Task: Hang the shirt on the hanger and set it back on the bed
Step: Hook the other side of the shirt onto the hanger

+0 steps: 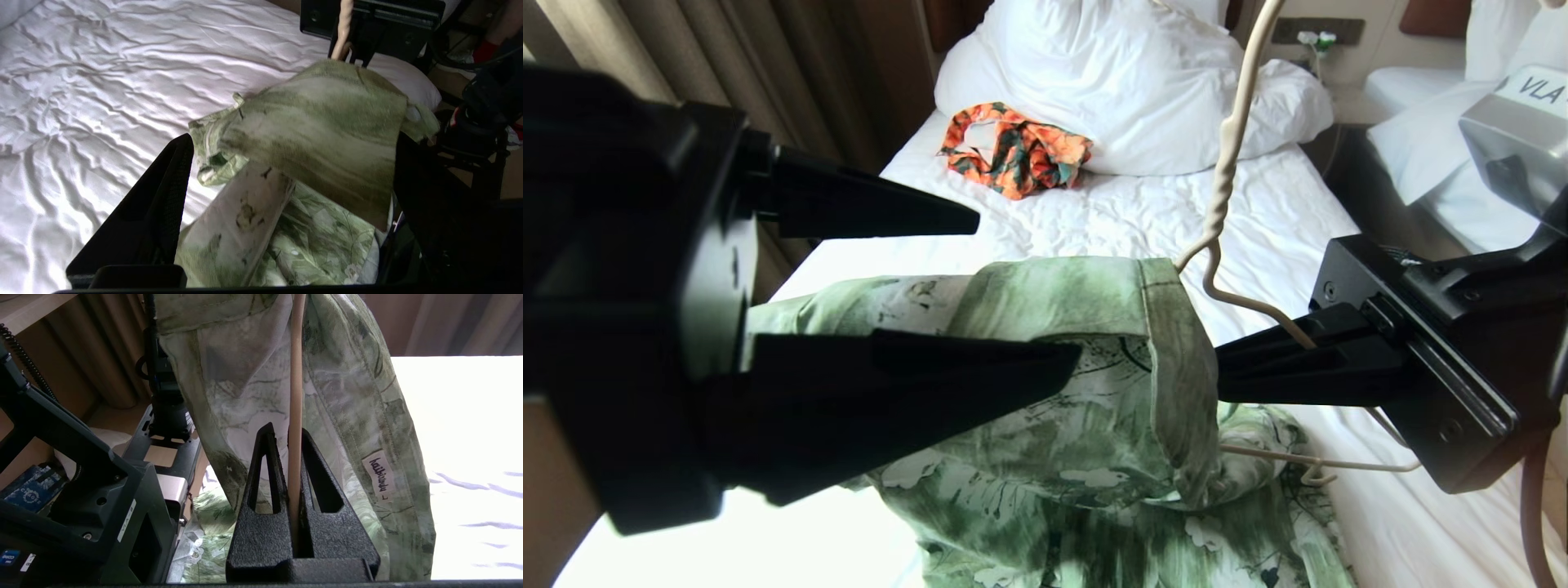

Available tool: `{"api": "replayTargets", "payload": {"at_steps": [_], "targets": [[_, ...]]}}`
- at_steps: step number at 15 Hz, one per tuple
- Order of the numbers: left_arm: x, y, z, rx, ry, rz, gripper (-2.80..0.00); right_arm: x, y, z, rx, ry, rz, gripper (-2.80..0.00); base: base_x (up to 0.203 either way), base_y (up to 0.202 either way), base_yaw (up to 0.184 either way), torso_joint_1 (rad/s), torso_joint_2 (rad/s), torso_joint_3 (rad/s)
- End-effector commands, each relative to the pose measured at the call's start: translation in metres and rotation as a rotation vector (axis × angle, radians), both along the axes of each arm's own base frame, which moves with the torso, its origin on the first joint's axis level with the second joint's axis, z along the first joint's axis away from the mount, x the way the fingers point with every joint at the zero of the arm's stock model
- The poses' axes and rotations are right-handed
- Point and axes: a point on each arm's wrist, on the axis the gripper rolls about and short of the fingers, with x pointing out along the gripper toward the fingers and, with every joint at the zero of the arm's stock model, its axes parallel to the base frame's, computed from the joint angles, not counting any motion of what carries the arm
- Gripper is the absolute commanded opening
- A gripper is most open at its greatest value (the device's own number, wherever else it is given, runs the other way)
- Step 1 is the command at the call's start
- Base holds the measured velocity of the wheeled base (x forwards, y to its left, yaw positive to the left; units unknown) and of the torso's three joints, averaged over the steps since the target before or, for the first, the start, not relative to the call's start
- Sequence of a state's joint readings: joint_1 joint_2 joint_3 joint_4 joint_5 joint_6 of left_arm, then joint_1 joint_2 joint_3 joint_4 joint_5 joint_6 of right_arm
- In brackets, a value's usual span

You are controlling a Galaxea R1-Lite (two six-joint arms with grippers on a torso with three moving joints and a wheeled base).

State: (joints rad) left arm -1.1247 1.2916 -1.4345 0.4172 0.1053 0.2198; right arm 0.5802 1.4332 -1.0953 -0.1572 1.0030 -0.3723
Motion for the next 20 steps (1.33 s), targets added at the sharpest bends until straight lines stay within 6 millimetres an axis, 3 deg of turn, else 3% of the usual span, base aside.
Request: {"api": "replayTargets", "payload": {"at_steps": [1,8,14,15,20], "targets": [[0.010,-0.021,-0.007,0.011,0.002,0.001,0.00,-0.002,0.000,0.000,0.001,-0.002,0.009,-2.80,0.000,0.000,0.000,0.000,0.00,0.000],[0.017,-0.037,-0.026,0.079,0.037,-0.004,0.00,-0.003,-0.001,0.000,0.004,-0.007,0.009,-2.80,0.000,0.000,0.000,0.000,0.00,0.000],[0.018,-0.040,-0.026,0.081,0.037,-0.003,0.00,-0.008,-0.005,0.001,0.008,-0.011,0.008,-2.80,0.000,0.000,0.000,0.000,0.00,0.000],[0.018,-0.040,-0.026,0.083,0.037,-0.003,-2.80,-0.008,-0.005,0.001,0.010,-0.015,0.008,-2.80,0.000,0.000,0.000,0.000,0.00,0.000],[0.017,-0.039,-0.025,0.080,0.034,-0.008,-2.80,-0.007,-0.005,0.002,0.015,-0.021,0.006,-2.80,0.000,0.000,0.000,0.000,0.00,0.000]]}}
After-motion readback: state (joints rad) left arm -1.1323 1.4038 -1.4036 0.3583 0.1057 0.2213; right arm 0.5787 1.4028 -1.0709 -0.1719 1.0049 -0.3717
